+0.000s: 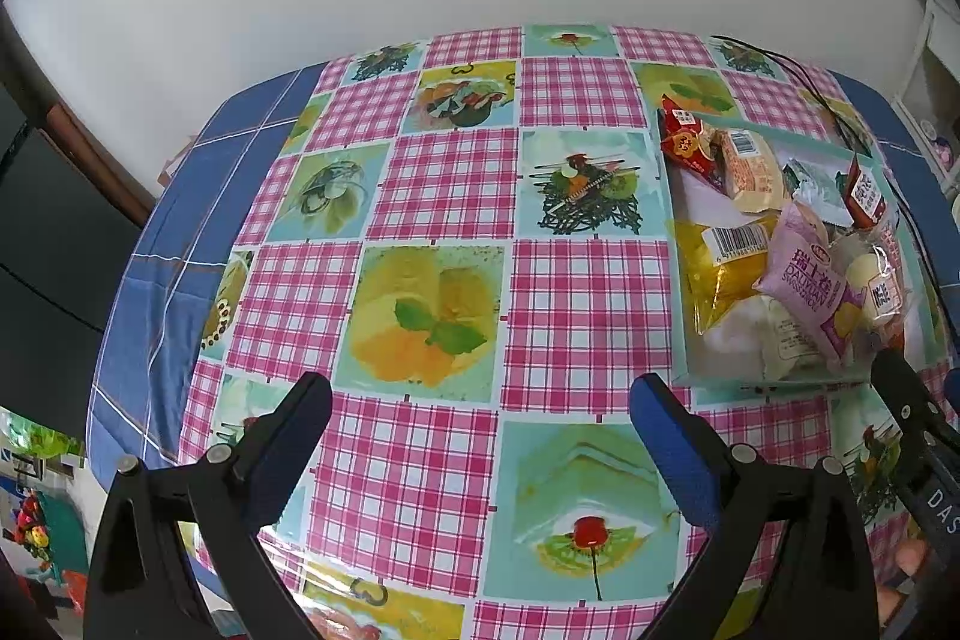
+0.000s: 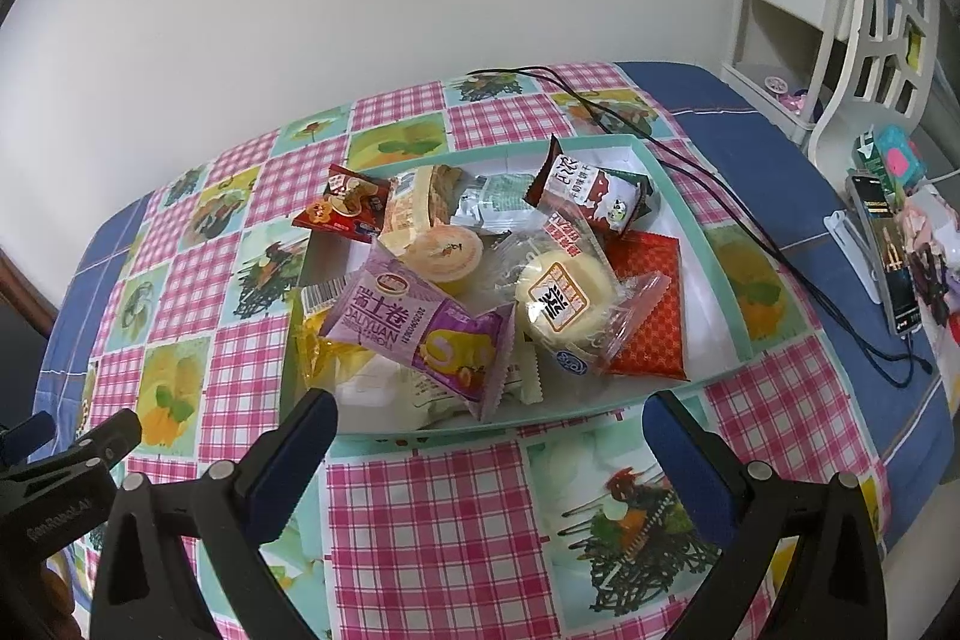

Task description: Organize snacks

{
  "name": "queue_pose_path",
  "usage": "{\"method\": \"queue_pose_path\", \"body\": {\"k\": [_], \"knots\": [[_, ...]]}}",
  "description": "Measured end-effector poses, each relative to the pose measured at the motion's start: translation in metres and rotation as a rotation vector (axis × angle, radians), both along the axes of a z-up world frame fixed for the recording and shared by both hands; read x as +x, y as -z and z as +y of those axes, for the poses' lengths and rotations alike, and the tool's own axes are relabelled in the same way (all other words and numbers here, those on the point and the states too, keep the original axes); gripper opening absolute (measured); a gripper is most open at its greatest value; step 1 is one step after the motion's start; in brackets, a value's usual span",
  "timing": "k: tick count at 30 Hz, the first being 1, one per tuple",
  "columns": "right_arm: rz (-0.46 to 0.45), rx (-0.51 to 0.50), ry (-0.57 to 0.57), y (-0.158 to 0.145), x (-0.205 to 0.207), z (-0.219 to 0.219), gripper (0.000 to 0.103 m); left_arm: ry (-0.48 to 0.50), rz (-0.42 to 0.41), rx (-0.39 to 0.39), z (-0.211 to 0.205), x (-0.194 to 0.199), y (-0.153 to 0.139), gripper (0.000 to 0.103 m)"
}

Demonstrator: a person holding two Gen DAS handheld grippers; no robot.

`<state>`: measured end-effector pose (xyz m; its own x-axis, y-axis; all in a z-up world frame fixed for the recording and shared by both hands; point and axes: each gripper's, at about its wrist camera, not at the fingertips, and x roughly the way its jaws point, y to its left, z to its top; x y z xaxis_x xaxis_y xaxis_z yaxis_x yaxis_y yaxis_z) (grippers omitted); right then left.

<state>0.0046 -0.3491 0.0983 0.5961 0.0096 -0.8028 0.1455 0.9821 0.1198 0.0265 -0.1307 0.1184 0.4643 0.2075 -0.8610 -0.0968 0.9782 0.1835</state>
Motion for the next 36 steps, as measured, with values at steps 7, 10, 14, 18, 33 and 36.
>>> {"method": "queue_pose_path", "body": {"k": [7, 10, 14, 18, 33, 36], "knots": [[0.002, -0.003, -0.005, 0.0000, 0.0008, 0.0024, 0.103, -0.002, -0.004, 0.001, 0.0020, -0.0001, -0.0016, 0.099], [0.002, -0.004, -0.008, -0.0001, 0.0009, 0.0032, 0.103, -0.002, -0.005, 0.000, 0.0026, -0.0003, -0.0020, 0.099], [0.001, -0.003, -0.007, 0.0000, 0.0005, 0.0030, 0.103, 0.001, -0.006, 0.000, 0.0021, -0.0007, -0.0028, 0.099], [0.001, -0.001, -0.008, -0.0002, 0.0011, 0.0029, 0.103, 0.007, -0.013, 0.003, -0.0001, -0.0014, -0.0052, 0.099], [0.003, 0.001, -0.008, -0.0005, 0.0012, 0.0022, 0.103, -0.004, -0.037, -0.013, 0.0037, -0.0037, -0.0071, 0.099], [0.003, 0.000, -0.010, -0.0005, 0.0014, 0.0019, 0.103, -0.010, -0.037, -0.028, 0.0061, -0.0026, -0.0076, 0.099]]}}
